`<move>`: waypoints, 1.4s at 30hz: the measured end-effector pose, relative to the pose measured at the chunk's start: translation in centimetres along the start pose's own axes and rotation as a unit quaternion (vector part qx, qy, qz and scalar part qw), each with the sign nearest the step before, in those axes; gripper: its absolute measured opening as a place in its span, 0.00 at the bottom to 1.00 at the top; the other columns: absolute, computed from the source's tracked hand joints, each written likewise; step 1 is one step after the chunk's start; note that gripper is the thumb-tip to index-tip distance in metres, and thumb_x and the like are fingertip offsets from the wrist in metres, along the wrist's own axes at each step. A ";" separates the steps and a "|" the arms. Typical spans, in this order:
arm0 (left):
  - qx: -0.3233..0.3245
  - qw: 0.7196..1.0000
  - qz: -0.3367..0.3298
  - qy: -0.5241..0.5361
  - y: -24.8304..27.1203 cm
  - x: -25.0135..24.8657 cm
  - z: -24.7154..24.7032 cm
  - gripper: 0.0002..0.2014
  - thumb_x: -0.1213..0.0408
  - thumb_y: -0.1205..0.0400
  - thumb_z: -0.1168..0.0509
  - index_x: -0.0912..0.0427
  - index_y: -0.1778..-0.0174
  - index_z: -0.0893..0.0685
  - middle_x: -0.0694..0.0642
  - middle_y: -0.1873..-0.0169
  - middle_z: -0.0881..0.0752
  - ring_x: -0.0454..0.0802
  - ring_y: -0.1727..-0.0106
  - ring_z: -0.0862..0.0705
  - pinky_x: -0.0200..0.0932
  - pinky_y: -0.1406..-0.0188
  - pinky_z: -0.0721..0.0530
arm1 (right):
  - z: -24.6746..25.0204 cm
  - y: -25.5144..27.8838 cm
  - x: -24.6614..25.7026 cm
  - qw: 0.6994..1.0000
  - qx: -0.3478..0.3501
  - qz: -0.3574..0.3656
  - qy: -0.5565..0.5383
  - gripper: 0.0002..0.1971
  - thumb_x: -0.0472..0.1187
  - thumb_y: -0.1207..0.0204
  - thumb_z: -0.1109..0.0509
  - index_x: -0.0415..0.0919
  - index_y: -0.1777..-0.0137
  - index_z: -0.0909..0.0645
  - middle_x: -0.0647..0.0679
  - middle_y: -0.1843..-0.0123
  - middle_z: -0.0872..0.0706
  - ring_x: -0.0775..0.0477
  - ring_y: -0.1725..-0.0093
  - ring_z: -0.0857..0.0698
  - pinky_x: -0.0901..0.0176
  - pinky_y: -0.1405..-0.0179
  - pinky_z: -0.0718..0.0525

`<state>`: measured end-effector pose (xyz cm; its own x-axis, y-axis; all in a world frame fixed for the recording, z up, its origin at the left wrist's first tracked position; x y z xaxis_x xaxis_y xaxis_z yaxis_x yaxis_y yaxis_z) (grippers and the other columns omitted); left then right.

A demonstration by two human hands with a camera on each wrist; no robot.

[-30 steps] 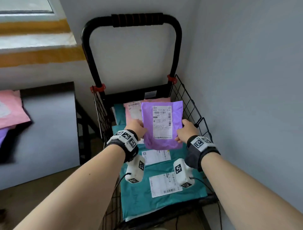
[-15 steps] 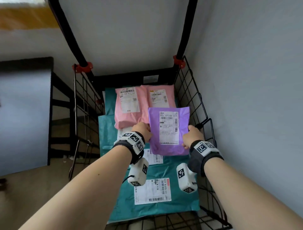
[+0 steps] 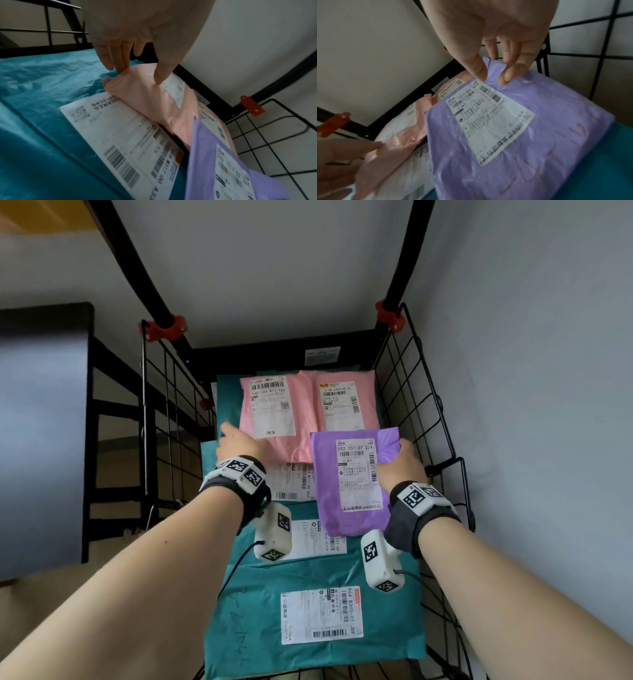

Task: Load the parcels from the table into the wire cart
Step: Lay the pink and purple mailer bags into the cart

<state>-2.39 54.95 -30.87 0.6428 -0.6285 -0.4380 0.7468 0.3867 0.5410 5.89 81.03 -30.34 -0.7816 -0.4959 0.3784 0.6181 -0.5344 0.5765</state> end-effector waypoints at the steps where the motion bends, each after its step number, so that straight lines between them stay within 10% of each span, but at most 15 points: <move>1: 0.006 1.000 0.007 0.000 -0.2 0.2 0.0 0.34 0.61 0.23 0.31 0.63 0.24 0.39 0.65 0.30 0.25 0.66 0.30 0.25 0.60 0.32 0.25 | -0.2 -0.1 0.0 1.000 0.006 -0.001 0.009 0.31 0.43 0.22 0.33 0.45 0.21 0.41 0.39 0.33 0.20 0.35 0.38 0.18 0.53 0.49 0.24; 14: -0.049 0.998 -0.031 -0.028 -2.8 2.0 2.4 0.17 0.73 0.19 0.43 0.57 0.36 0.22 0.62 0.39 0.17 0.63 0.39 0.20 0.48 0.49 0.26 | 0.2 -1.0 1.3 0.999 -0.003 -0.025 0.019 0.32 0.32 0.21 0.41 0.47 0.18 0.44 0.39 0.26 0.24 0.33 0.32 0.22 0.45 0.34 0.21; 22: -0.076 0.995 -0.058 -0.038 -3.1 0.7 2.2 0.20 0.67 0.18 0.40 0.58 0.28 0.28 0.64 0.30 0.28 0.63 0.29 0.30 0.56 0.34 0.29 | -0.2 -0.8 1.2 0.998 0.011 -0.041 0.052 0.31 0.36 0.20 0.40 0.45 0.18 0.44 0.37 0.24 0.29 0.31 0.29 0.24 0.43 0.33 0.22; 33: 0.000 0.925 -0.312 -0.216 3.2 -4.6 1.6 0.27 0.62 0.18 0.38 0.52 0.22 0.33 0.56 0.22 0.34 0.56 0.21 0.37 0.53 0.23 0.39 | 2.2 3.4 5.7 0.978 -0.029 0.122 0.165 0.26 0.36 0.21 0.41 0.47 0.22 0.33 0.40 0.26 0.31 0.35 0.28 0.31 0.48 0.31 0.28; 42: -0.026 0.892 -0.351 -0.284 8.8 -6.1 7.5 0.29 0.59 0.19 0.37 0.52 0.20 0.35 0.55 0.22 0.34 0.57 0.22 0.37 0.55 0.24 0.38 | 4.0 10.3 10.4 0.957 -0.016 0.215 0.194 0.27 0.35 0.21 0.42 0.49 0.21 0.34 0.45 0.20 0.34 0.39 0.22 0.37 0.46 0.26 0.32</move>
<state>-1.06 57.12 -18.01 -0.1650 -0.9628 -0.2142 0.9475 -0.2150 0.2365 3.80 73.14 -17.62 -0.3691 -0.8879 0.2747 0.8827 -0.2424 0.4027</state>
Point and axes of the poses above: each hand's wrist, its own y-axis away from the middle knuckle, its own z-axis out of the back of the hand, x = y × z, the point moved 5 cm from there along -y, towards the middle knuckle
